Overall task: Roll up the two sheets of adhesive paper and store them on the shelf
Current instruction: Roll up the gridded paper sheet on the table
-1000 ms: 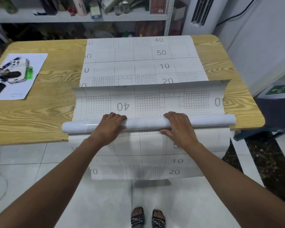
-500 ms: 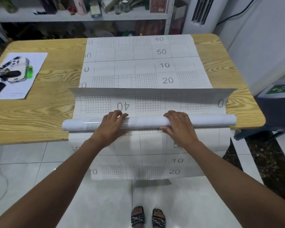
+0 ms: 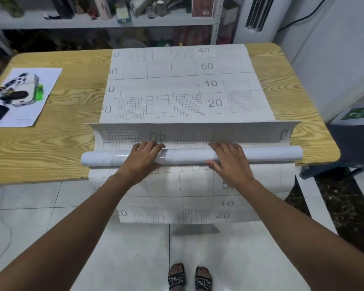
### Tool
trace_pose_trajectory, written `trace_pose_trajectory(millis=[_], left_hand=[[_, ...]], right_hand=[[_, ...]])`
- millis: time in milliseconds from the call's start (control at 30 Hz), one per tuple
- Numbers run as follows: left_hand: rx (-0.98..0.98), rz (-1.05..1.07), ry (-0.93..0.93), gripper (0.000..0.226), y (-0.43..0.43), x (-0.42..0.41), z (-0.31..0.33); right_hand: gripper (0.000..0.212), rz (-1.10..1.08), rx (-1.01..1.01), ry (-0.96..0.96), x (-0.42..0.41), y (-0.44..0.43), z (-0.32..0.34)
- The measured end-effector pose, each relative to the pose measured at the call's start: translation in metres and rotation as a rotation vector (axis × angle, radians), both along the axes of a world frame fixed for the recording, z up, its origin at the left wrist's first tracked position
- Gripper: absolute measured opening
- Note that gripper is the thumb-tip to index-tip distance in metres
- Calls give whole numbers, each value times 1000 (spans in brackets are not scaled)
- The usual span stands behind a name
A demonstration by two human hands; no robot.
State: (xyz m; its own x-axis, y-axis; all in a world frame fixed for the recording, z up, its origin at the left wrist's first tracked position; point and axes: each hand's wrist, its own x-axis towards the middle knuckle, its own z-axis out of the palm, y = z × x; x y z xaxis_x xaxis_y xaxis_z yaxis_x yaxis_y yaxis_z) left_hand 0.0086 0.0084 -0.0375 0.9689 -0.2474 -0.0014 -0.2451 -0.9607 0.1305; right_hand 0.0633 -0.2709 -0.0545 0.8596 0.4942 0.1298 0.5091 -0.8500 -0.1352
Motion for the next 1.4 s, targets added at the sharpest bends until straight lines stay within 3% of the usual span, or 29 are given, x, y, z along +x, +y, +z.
trace_pose_trajectory(millis=[467,900,1233,1400], left_hand=[[-70,32,54,49,4,-1,-4],[-122,26,80,41,4,-1,-2],[-89,-26,-27,68,4,-4,-7],[-51,-29,-50,67,1,0,-2]], right_hand=[[57,44,124,-73,-1,-1,-1],[52,50,119,-47,1,-1,-6],[45,32,59,-37,6,0,-4],[40,11,-2,-34,4,1,-2]])
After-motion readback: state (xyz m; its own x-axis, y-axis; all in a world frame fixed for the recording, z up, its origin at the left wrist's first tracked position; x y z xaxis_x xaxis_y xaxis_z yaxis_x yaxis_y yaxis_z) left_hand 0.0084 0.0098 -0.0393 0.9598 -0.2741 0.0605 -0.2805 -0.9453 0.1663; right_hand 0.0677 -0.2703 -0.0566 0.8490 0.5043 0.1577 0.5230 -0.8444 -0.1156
